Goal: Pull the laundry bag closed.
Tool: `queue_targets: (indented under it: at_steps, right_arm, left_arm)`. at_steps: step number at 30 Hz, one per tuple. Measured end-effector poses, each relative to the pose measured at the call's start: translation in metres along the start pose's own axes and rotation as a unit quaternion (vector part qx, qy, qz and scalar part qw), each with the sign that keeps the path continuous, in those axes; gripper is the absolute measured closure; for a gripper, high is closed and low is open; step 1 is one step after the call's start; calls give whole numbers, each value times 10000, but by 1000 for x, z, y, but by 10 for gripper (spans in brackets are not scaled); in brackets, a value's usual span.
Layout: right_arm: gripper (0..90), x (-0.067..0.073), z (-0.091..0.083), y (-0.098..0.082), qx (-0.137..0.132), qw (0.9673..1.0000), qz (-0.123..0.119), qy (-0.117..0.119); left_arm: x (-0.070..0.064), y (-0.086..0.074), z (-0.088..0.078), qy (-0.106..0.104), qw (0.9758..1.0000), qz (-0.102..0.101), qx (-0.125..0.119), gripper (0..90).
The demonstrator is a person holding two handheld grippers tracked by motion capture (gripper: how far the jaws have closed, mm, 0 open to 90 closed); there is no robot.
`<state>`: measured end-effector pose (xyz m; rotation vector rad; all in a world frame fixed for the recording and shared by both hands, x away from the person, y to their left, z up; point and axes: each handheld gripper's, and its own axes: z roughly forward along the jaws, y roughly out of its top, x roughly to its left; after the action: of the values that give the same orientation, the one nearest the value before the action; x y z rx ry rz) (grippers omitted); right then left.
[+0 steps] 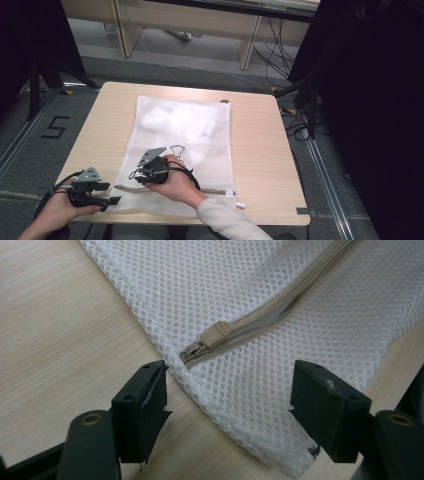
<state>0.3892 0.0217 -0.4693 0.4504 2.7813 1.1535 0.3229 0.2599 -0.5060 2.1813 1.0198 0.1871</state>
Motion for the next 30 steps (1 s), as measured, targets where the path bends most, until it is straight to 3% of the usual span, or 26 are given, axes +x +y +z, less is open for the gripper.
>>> queue_targets:
  at_steps: [23,27,28,29,30]
  right_arm:
    - [746,12,43,23,352,9981,160,478]
    - [739,11,47,23,455,9979,95,454]
    - [734,13,50,22,470,9971,255,536]
    - [735,12,52,22,464,9974,157,529]
    - [734,13,54,23,445,9970,255,582]
  left_arm:
    - [-1,-1,1,-18,10000,-41,57,314]
    - [-1,-1,2,-45,10000,-23,51,315]
    - [-1,-1,2,-48,10000,-17,53,315]
    - [-1,-1,2,-48,10000,-12,54,315]
    - [-1,-1,2,-49,10000,-9,56,315]
